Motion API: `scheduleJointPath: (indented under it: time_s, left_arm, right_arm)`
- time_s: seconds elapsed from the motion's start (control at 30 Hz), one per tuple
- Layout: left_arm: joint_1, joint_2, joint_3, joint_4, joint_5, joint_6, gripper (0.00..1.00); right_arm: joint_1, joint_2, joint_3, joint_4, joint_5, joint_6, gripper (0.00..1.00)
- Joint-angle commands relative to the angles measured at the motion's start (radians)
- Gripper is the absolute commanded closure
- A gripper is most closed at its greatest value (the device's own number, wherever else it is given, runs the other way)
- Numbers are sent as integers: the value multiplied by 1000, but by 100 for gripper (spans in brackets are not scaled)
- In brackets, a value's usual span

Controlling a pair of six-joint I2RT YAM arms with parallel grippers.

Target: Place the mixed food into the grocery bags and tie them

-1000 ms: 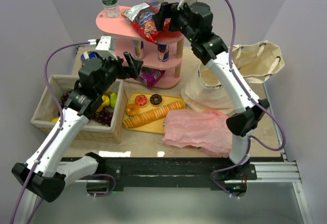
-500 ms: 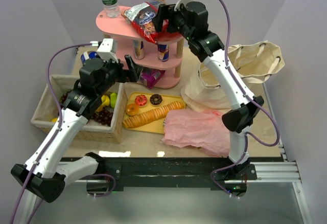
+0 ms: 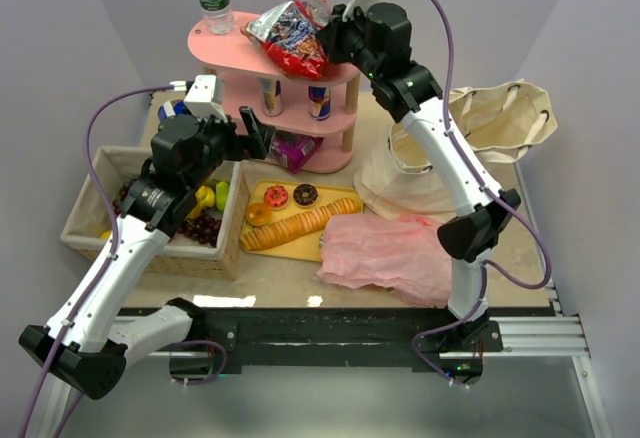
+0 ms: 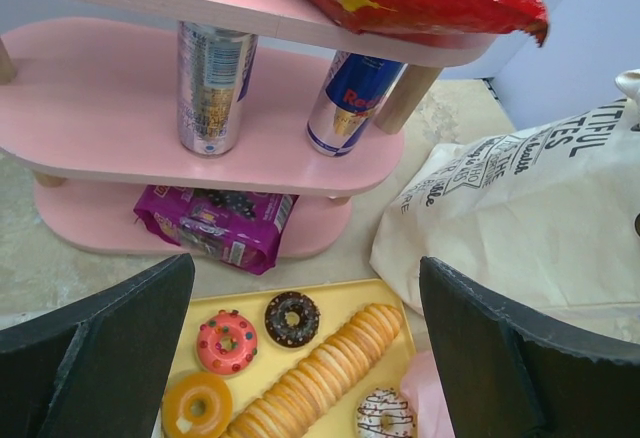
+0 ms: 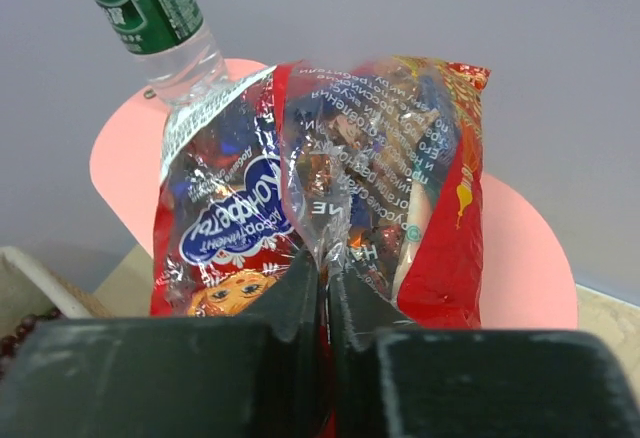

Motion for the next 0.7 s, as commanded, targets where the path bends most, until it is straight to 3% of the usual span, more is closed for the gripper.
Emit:
scheduleJointPath:
  time_s: [0.0, 0.27, 0.43, 0.67]
  left_arm:
    - [6, 5, 14, 53, -32, 32, 0]
    - [6, 27, 16, 80, -32, 51, 0]
    - [6, 42, 13, 92, -25, 59, 0]
    - [6, 61, 1, 115, 11, 50, 0]
  right_arm:
    - [1, -103, -3, 81, 10, 3, 100]
    - [1, -181, 48, 221, 82, 58, 100]
    - [1, -311, -12, 319, 150, 60, 100]
    - [2, -494, -78, 305, 271, -12, 100]
